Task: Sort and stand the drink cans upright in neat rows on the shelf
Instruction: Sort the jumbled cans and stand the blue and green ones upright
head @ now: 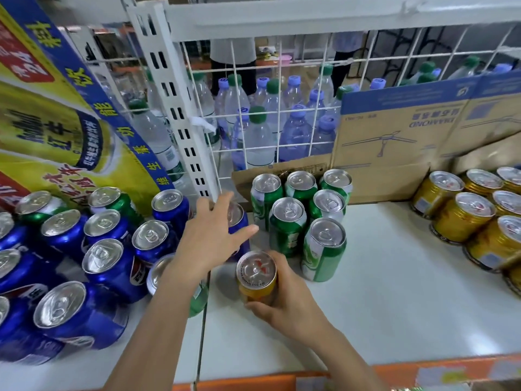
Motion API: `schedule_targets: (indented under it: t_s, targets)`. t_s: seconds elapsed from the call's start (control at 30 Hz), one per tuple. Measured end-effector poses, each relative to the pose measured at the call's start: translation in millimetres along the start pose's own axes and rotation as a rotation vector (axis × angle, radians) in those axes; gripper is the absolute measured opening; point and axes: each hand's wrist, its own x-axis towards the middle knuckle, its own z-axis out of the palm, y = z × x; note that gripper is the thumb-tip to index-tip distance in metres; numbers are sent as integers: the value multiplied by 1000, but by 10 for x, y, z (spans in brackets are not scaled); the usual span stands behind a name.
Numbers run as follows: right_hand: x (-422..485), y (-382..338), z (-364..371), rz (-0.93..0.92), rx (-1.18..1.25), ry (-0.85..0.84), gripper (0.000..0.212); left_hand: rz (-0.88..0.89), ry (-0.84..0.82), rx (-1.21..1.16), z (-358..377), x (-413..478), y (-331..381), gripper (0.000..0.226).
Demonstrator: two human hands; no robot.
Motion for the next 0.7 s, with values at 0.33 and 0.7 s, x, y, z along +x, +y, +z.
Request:
schedule_targets:
  t_s: [0.33, 0.7]
  targets:
    - [-306, 77, -435, 15, -16, -55, 76, -52, 144, 122, 262, 59, 52, 78]
    - [-865, 475, -1228, 84, 7, 165, 74, -95, 279, -36, 425, -274, 519, 81]
